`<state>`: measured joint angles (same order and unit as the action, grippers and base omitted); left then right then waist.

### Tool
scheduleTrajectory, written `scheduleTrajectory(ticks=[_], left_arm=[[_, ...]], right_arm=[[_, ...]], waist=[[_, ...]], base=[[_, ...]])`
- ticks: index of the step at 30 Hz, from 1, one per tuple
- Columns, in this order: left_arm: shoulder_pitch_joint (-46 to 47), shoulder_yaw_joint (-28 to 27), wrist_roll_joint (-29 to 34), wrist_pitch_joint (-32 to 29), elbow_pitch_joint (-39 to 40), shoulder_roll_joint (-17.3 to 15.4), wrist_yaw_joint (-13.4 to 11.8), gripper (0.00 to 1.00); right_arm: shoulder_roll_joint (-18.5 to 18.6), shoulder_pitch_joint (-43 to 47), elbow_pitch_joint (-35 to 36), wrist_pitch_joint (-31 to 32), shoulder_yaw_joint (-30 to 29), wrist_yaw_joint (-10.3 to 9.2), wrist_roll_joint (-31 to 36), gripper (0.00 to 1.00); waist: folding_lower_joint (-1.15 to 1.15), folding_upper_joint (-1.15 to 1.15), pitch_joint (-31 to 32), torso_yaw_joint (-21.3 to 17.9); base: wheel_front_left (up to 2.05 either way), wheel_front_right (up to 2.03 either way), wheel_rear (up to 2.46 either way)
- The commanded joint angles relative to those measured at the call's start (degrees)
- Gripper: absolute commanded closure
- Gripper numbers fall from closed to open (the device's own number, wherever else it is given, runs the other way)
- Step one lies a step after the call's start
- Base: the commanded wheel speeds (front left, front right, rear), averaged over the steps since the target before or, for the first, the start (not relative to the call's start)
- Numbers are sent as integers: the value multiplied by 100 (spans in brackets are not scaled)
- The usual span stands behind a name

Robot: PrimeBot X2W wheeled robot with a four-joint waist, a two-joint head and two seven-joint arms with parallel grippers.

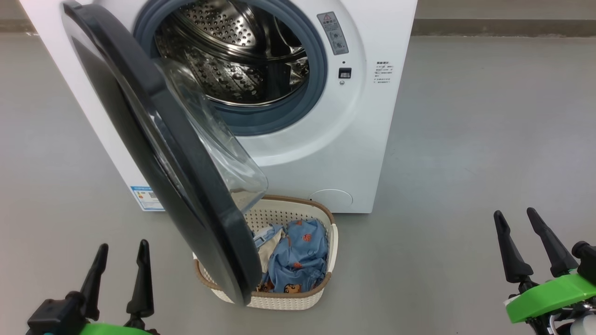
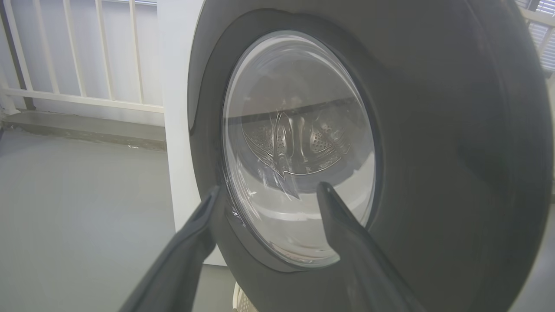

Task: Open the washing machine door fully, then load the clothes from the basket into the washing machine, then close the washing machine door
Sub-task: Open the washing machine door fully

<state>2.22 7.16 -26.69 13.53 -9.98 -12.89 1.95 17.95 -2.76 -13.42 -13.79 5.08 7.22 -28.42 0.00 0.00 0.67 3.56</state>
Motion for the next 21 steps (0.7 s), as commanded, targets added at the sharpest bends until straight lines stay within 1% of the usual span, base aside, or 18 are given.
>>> scheduleTrajectory(ticks=[1,21], left_arm=[[256,-188,-46,7,176,-128,-23,0],[308,-111,-86,28,156,-146,-57,0]], right_arm=[[101,-82,106,-85,68,26,60,0],[65,-147,78,-112,107,26,98,0]], waist=[[0,0,0,5],[0,0,14,40]], base=[[0,0,0],[0,0,0]])
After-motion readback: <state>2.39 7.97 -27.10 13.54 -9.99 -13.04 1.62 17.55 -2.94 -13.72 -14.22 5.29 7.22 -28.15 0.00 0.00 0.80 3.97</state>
